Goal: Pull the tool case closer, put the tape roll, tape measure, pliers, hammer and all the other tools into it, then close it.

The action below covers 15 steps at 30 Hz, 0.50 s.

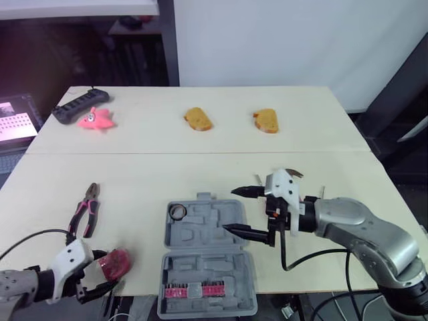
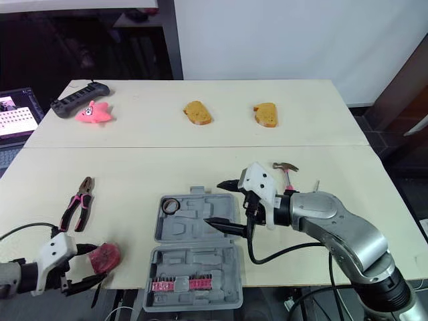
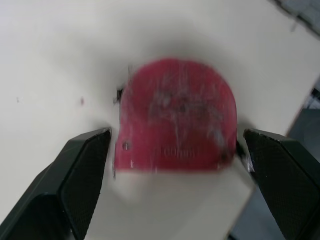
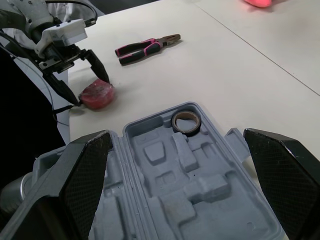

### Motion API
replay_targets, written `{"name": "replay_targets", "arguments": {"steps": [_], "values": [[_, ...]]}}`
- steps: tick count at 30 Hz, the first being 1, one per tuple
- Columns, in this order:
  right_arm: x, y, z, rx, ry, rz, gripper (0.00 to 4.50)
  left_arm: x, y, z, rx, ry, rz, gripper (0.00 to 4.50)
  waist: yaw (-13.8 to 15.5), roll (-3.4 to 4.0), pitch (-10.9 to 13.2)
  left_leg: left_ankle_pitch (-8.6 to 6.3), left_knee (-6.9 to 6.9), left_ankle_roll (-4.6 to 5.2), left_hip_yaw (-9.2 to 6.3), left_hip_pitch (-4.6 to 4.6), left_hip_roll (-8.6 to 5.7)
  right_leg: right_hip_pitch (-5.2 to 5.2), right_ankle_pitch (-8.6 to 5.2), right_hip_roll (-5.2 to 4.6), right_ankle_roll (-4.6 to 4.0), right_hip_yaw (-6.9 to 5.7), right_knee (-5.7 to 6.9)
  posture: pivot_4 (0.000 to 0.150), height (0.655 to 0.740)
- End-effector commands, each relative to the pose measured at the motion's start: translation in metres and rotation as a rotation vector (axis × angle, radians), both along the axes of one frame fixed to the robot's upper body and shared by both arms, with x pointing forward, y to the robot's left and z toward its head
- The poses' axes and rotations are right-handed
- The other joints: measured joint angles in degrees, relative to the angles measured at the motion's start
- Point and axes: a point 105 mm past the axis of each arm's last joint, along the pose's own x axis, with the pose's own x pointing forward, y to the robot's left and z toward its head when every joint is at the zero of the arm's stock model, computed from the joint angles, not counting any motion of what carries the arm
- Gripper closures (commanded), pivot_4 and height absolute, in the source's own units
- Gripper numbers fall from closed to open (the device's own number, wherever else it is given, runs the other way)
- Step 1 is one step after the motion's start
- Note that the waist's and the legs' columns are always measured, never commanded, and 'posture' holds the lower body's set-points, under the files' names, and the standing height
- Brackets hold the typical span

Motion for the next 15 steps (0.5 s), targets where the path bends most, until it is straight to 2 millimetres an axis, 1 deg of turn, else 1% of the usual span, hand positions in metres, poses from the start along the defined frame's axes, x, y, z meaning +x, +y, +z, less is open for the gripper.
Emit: {"name": "replay_targets", "arguments": {"steps": [1, 4, 6, 9, 11, 12, 13, 14, 15], "values": [[-0.003, 0.0, 0.01, 0.007, -0.046, -0.001, 0.0, -0.001, 0.001, -0.012, 0.007, 0.024, 0.003, 0.04, 0.21, 0.11, -0.03, 0.0, 0.03, 0.0, 0.0, 0.01, -0.01, 0.03, 0.0, 0.0, 0.0, 0.0, 0.0, 0.15, 0.74], [-0.002, 0.0, 0.01, 0.005, -0.048, -0.007, 0.0, 0.001, 0.002, -0.018, 0.013, 0.033, 0.01, 0.04, 0.62, 0.24, -0.08, 0.01, 0.07, -0.01, -0.01, 0.05, -0.01, 0.09, 0.0, 0.0, -0.01, 0.0, 0.01, 0.15, 0.74], [-0.002, 0.0, 0.011, 0.006, -0.05, -0.013, 0.0, 0.001, 0.003, -0.022, 0.024, 0.04, 0.01, 0.04, 1.07, 0.51, -0.23, 0.02, 0.08, -0.01, -0.01, 0.07, -0.01, 0.11, 0.0, -0.01, -0.01, 0.0, 0.01, 0.15, 0.74], [-0.001, -0.001, 0.011, 0.005, -0.051, -0.024, 0.0, 0.001, 0.002, -0.024, 0.017, 0.048, -0.002, 0.04, 1.37, 0.73, -0.33, 0.02, 0.07, -0.01, -0.02, 0.08, -0.01, 0.11, 0.0, 0.0, -0.01, 0.0, 0.02, 0.15, 0.74], [-0.001, -0.001, 0.011, 0.004, -0.051, -0.026, 0.0, 0.0, 0.002, -0.025, 0.008, 0.058, -0.008, 0.58, 1.32, 0.82, -0.39, 0.02, 0.08, -0.01, -0.02, 0.08, -0.01, 0.11, 0.0, 0.0, -0.01, 0.0, 0.03, 0.15, 0.74], [-0.002, -0.001, 0.011, 0.004, -0.051, -0.026, 0.0, 0.0, 0.002, -0.025, 0.005, 0.06, -0.006, 0.93, 1.28, 0.82, -0.39, 0.02, 0.08, -0.01, -0.02, 0.08, -0.01, 0.11, 0.0, 0.0, -0.01, 0.0, 0.03, 0.15, 0.74], [-0.002, -0.001, 0.011, 0.004, -0.05, -0.027, 0.0, -0.001, 0.002, -0.024, 0.0, 0.063, -0.003, 1.4, 1.26, 0.83, -0.4, 0.02, 0.07, -0.01, -0.02, 0.08, -0.01, 0.11, 0.0, 0.01, -0.01, 0.0, 0.03, 0.15, 0.74], [-0.002, -0.002, 0.011, 0.004, -0.05, -0.028, 0.0, 0.0, 0.003, -0.024, -0.004, 0.063, -0.001, 1.55, 1.25, 0.88, -0.41, 0.02, 0.07, -0.01, -0.02, 0.08, -0.01, 0.11, 0.0, 0.01, -0.01, 0.0, 0.03, 0.15, 0.74], [-0.002, -0.002, 0.011, 0.004, -0.05, -0.029, 0.0, 0.0, 0.003, -0.022, -0.012, 0.064, 0.001, 1.55, 1.25, 0.89, -0.42, 0.02, 0.07, -0.01, -0.01, 0.08, -0.01, 0.11, 0.0, 0.0, -0.01, 0.0, 0.02, 0.15, 0.74]]}}
